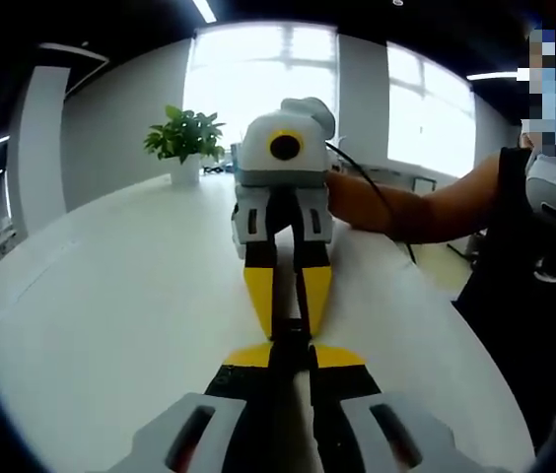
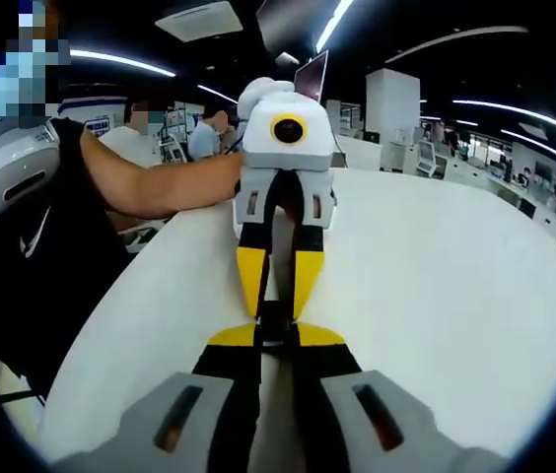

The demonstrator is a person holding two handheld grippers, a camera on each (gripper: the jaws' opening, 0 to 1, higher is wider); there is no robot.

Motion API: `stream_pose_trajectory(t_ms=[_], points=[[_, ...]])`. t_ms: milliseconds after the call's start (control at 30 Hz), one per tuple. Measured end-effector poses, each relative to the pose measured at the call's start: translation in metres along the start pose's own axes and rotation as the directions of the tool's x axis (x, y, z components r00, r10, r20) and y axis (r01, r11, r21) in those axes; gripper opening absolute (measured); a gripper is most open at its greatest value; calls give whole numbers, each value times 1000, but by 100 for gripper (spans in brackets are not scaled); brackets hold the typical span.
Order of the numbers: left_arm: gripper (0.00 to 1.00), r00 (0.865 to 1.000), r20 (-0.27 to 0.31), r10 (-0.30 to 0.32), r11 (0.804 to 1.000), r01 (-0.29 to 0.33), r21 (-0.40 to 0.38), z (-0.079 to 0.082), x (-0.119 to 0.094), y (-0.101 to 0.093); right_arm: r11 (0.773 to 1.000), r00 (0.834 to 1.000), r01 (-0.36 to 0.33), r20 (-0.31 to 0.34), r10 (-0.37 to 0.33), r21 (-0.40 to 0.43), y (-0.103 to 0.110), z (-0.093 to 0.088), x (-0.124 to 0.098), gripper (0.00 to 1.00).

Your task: Snap the two parts of the plastic buckle together until the buckle closes and remains connected.

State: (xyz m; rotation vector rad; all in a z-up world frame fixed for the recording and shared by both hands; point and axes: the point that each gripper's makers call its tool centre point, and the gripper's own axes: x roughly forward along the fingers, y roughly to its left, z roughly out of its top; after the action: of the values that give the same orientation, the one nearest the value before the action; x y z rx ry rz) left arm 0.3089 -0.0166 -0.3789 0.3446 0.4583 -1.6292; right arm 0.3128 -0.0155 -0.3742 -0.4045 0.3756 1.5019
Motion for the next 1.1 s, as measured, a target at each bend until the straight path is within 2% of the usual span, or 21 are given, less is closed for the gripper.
stream_pose_trajectory(t_ms=[367,600,633,667,767,833,867,933,967,1033,1067,1100], points=[[10,1000,10,24,999,-23,-25,0,-1,5,999,1000,25,-1,-25,28,-4,1,1,9],[11,999,23,50,999,-50,9,1,-2,9,999,999,41,2,-41,29,-7,1,1,9],[16,997,43,66,998,-66,-8,5,-3,11,998,999,48,9,-48,33,-8,2,0,9],[24,996,60,70,996,-67,-50,9,-4,12,998,999,51,15,-52,39,-9,4,-2,9],[52,990,114,84,993,-74,-89,21,-11,15,995,995,93,43,-94,37,-17,9,-6,9],[78,977,170,132,989,-118,-89,31,-16,25,991,990,123,66,-125,45,-24,13,-10,9],[93,972,187,142,986,-122,-116,32,-16,28,989,987,141,74,-144,48,-28,15,-12,9],[100,968,114,224,973,-215,-79,18,-18,44,979,975,194,101,-199,60,-38,20,-17,9],[100,964,105,243,969,-237,-65,16,-17,48,973,968,220,105,-227,74,-44,21,-19,9],[100,947,96,307,950,-299,-87,17,-19,59,961,956,263,114,-271,82,-52,22,-24,9],[100,940,103,325,944,-317,-87,20,-20,62,951,944,297,123,-306,87,-59,24,-28,9],[100,926,117,360,932,-351,-92,24,-23,68,941,934,323,128,-333,98,-64,25,-31,9]])
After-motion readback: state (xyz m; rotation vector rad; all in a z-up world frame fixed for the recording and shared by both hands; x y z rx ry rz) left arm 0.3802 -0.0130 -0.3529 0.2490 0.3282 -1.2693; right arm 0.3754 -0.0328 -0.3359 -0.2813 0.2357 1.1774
